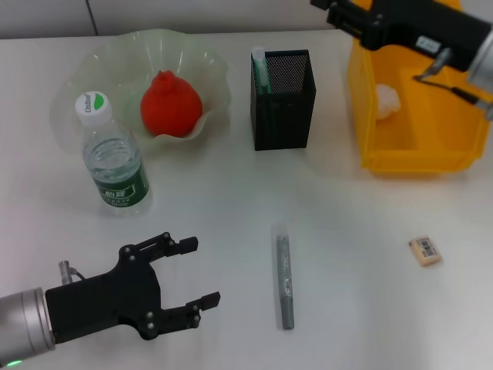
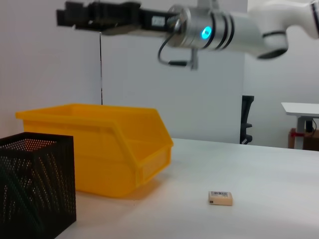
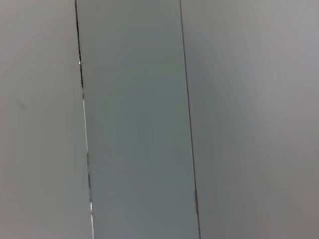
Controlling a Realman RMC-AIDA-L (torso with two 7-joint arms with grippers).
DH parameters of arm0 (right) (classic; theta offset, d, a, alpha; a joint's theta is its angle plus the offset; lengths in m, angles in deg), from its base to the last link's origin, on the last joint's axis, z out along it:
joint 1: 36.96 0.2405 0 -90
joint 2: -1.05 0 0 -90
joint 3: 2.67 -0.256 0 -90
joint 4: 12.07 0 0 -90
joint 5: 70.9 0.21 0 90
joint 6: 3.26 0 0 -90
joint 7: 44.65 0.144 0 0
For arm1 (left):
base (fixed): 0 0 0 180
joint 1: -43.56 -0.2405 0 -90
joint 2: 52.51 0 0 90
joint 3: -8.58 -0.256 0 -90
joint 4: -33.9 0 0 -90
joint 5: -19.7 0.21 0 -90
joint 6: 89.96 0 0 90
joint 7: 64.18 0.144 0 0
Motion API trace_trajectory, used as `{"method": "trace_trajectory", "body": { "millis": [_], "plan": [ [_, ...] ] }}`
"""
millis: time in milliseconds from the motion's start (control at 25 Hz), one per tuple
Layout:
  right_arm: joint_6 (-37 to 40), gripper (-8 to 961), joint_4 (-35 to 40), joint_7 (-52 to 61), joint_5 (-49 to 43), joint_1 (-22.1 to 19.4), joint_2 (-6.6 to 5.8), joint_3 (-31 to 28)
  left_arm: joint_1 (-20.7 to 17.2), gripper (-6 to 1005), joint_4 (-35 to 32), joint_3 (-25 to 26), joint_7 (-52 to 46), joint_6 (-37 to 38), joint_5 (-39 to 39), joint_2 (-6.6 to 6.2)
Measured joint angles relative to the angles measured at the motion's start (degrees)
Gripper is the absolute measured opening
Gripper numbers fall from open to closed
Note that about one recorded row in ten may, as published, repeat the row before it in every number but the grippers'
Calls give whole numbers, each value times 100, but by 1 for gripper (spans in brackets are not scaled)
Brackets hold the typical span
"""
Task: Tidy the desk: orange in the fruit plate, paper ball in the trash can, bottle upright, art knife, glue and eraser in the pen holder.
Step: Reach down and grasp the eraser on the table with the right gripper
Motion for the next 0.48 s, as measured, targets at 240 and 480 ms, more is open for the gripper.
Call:
{"method": "trace_trajectory", "body": {
  "millis": [240, 480],
  "plan": [
    [-32, 546, 2918, 3873, -3303, -581, 27, 123, 3, 802, 0, -2, 0, -1, 1, -1],
    [1635, 721, 4162, 7022, -6226, -81, 4, 127, 34, 802, 0, -2, 0, 3, 0, 0]
  ]
}}
